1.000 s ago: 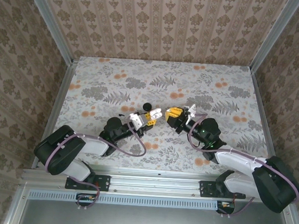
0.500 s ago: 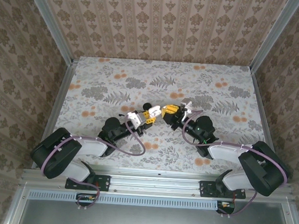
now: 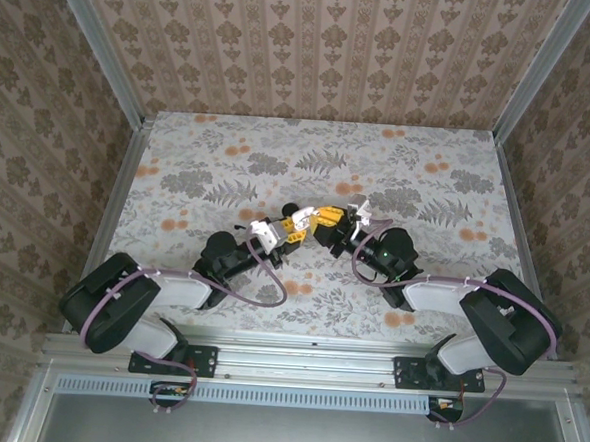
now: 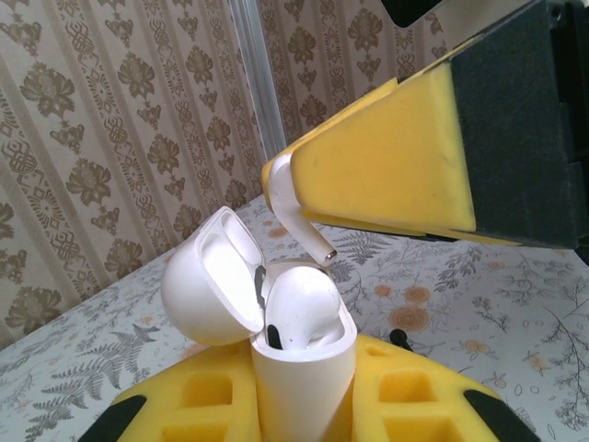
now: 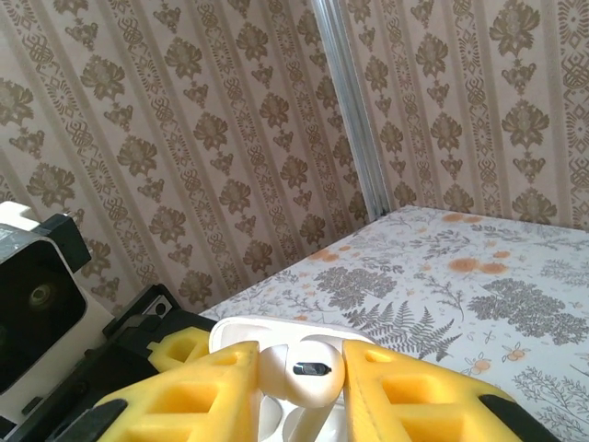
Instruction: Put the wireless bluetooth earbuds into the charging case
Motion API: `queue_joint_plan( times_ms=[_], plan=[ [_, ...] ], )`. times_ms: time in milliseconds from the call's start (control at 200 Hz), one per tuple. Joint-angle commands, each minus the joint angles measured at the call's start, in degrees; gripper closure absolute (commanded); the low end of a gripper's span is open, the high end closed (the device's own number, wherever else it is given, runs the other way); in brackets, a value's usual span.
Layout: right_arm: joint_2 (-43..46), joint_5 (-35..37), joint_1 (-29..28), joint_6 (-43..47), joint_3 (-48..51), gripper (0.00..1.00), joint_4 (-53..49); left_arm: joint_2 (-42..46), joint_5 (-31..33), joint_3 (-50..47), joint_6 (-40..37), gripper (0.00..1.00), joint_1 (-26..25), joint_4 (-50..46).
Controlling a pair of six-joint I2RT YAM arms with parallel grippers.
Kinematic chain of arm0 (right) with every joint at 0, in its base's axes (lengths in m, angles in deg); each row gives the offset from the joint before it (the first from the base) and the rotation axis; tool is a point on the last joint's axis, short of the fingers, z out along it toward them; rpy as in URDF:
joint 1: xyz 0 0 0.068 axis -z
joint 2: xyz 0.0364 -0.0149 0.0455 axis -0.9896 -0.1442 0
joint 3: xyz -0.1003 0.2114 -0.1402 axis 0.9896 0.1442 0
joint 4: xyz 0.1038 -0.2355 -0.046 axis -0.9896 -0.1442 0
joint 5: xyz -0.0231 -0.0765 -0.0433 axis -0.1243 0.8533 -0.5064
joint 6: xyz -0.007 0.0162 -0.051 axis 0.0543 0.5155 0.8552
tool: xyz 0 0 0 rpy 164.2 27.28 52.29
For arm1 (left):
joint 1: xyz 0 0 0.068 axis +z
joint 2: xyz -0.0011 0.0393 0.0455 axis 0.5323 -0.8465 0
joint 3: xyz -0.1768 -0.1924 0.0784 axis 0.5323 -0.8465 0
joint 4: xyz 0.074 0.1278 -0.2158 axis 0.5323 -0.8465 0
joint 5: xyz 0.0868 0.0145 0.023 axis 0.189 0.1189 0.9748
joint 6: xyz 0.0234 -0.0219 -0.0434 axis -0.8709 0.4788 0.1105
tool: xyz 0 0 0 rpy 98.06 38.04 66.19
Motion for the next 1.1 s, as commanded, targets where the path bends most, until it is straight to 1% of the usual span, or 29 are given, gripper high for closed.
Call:
queue_joint_plan(
  times_ms=[0, 125, 350, 855, 1095],
  plan=[
    [-0.76, -0.50, -0.29, 0.55, -1.00, 0.72, 3.10, 1.81, 0.50, -0.18, 1.31, 1.00, -0.29, 1.80],
    [-1.31, 0.98, -0.30, 0.99, -0.51, 0.72, 3.10, 2.35, 0.09, -0.18, 1.31, 1.00, -0.26, 1.79],
    [-2.07, 1.50, -0.38, 1.01, -0.71, 0.72, 3.32, 2.96, -0.35, -0.27, 1.29, 1.00, -0.24, 1.79],
    [-1.54, 0.45, -0.82, 1.95, -3.00, 0.72, 3.67, 0.78, -0.35, 0.26, 1.58, 1.00, -0.24, 1.76],
    [-2.72, 0.75, -0.91, 2.31, -2.54, 0.73, 3.64, 1.51, -0.28, 0.35, 1.94, 1.00, -0.24, 1.81]
  ],
)
